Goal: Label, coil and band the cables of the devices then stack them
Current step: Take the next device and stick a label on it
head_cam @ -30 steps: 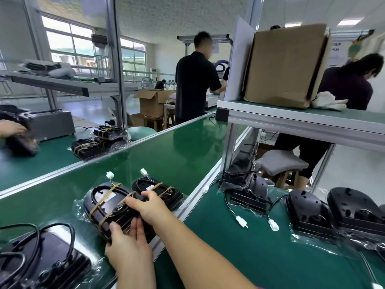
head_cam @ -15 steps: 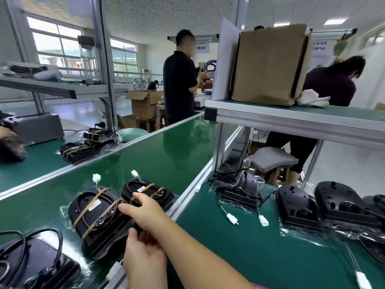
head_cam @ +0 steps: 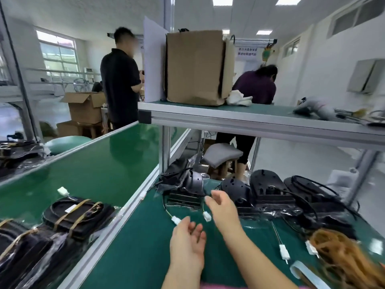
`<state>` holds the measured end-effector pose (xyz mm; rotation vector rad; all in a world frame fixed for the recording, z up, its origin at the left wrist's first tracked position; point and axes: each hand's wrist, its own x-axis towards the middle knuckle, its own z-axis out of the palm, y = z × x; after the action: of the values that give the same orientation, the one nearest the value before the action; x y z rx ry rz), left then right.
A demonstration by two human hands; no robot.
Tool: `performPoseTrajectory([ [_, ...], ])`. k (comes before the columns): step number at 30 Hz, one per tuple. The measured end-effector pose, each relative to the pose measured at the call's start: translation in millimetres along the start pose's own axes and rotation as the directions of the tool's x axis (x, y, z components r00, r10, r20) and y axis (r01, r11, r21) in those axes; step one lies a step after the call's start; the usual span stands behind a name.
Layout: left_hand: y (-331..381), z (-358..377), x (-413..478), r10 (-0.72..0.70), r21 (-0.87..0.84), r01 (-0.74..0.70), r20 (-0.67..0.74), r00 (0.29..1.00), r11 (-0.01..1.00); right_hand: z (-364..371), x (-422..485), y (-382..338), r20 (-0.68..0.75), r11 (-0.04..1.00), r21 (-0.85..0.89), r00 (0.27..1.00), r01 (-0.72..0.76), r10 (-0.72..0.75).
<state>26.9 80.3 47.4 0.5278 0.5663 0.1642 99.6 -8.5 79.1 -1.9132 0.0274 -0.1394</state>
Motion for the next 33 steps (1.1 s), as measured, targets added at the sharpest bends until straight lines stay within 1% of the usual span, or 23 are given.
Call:
performPoseTrajectory([
  [1, -17.0, -11.5, 14.4, -0.022, -0.01, 0.022, 0.02, 1.0, 1.0, -26.6, 8.1, 11.7, -0.115, 0.992, -0.123, 0.993, 0.006, -0.02],
  [2, -23.3, 19.5, 11.7, -0.138, 0.063, 0.138, 0.008, 0.99, 0.988, -52.0, 15.4, 22.3, -0.227, 0.967, -0.255, 0.973, -0.014, -0.046],
  [4, -43.0, 35.8, 6.2, -0.157, 0.081, 0.153, 0.04, 0.987, 0.985, -97.0, 27.9, 38.9, -0.396, 0.859, -0.503, 0.909, -0.096, -0.13],
  [5, -53.1, 37.6, 10.9, -0.157, 0.091, 0.155, 0.01, 0.988, 0.984, -114.8, 33.7, 46.4, -0.423, 0.789, -0.599, 0.89, -0.134, -0.17],
  [6, -55.5, 36.8, 9.0, -0.179, 0.113, 0.176, 0.018, 0.984, 0.978, -128.8, 39.3, 53.6, -0.409, 0.715, -0.681, 0.892, -0.159, -0.191],
  [8, -65.9, 38.8, 12.3, -0.194, 0.176, 0.188, 0.017, 0.981, 0.966, -146.2, 49.7, 67.7, -0.318, 0.563, -0.81, 0.93, -0.164, -0.186],
  [10, -74.9, 44.9, 7.9, -0.238, 0.2, 0.228, 0.025, 0.971, 0.953, -153.2, 58.7, 78.9, -0.231, 0.443, -0.886, 0.959, -0.138, -0.162],
  [15, -87.8, 45.1, -1.5, -0.241, 0.255, 0.224, 0.034, 0.97, 0.94, -155.6, 66.8, 88.8, -0.141, 0.27, -0.96, 0.964, -0.078, -0.224],
  [16, -85.2, 46.9, -8.2, -0.236, 0.312, 0.213, 0.037, 0.971, 0.926, -156.8, 67.6, 89.9, -0.129, 0.238, -0.969, 0.963, -0.071, -0.235],
  [18, -77.5, 45.3, -21.1, -0.255, 0.491, 0.168, 0.115, 0.96, 0.855, -160.6, 70.2, 91.4, -0.099, 0.183, -0.982, 0.966, -0.055, -0.239],
  [19, -75.9, 41.3, -25.5, -0.286, 0.637, 0.104, 0.189, 0.939, 0.764, -162.7, 71.6, 92.1, -0.084, 0.164, -0.985, 0.968, -0.045, -0.235],
  [20, -72.1, 36.3, -33.2, -0.353, 0.811, -0.023, 0.279, 0.893, 0.584, -164.7, 73.0, 93.2, -0.073, 0.149, -0.988, 0.968, -0.038, -0.241],
  [21, -69.1, 28.3, -36.0, -0.406, 0.917, -0.203, 0.34, 0.848, 0.344, -166.4, 74.6, 93.7, -0.071, 0.139, -0.99, 0.964, -0.036, -0.256],
  [22, -67.8, 16.6, -36.1, -0.446, 0.913, -0.395, 0.396, 0.803, 0.099, -167.7, 75.9, 94.0, -0.074, 0.132, -0.99, 0.96, -0.039, -0.271],
  [23, -67.1, 4.7, -38.1, -0.544, 0.886, -0.463, 0.392, 0.741, 0.009, -168.4, 77.1, 93.9, -0.079, 0.129, -0.991, 0.957, -0.044, -0.28],
  [25, -73.3, -20.3, -38.6, -0.722, 0.877, -0.466, 0.4, 0.565, 0.122, -167.9, 79.5, 93.0, -0.084, 0.128, -0.991, 0.956, -0.05, -0.282],
  [26, -78.7, -30.7, -34.3, -0.713, 0.838, -0.543, 0.417, 0.563, 0.061, -167.4, 80.8, 91.9, -0.084, 0.127, -0.991, 0.955, -0.049, -0.286],
  [27, -81.5, -36.8, -31.5, -0.578, 0.725, -0.684, 0.525, 0.625, -0.08, -167.1, 81.8, 90.2, -0.085, 0.128, -0.991, 0.952, -0.049, -0.294],
  [28, -86.2, -44.1, -28.9, -0.526, 0.561, -0.814, 0.65, 0.548, -0.154, -167.2, 82.2, 88.2, -0.086, 0.129, -0.99, 0.95, -0.049, -0.299],
  [29, -81.8, -49.7, -28.2, -0.487, 0.369, -0.866, 0.719, 0.495, -0.337, -167.6, 82.5, 86.3, -0.084, 0.128, -0.991, 0.95, -0.047, -0.3],
  [30, -84.6, -52.8, -23.8, -0.409, 0.27, -0.859, 0.791, 0.455, -0.434, -168.6, 82.4, 85.2, -0.078, 0.124, -0.991, 0.952, -0.043, -0.297],
  [31, -88.7, -56.9, -14.5, -0.409, 0.184, -0.847, 0.812, 0.417, -0.499, -169.7, 82.3, 84.4, -0.07, 0.121, -0.992, 0.952, -0.035, -0.297],
  [33, -85.0, -50.8, -8.2, -0.472, 0.087, -0.811, 0.775, 0.42, -0.578, -171.4, 81.1, 83.0, -0.053, 0.126, -0.992, 0.948, -0.014, -0.315],
])
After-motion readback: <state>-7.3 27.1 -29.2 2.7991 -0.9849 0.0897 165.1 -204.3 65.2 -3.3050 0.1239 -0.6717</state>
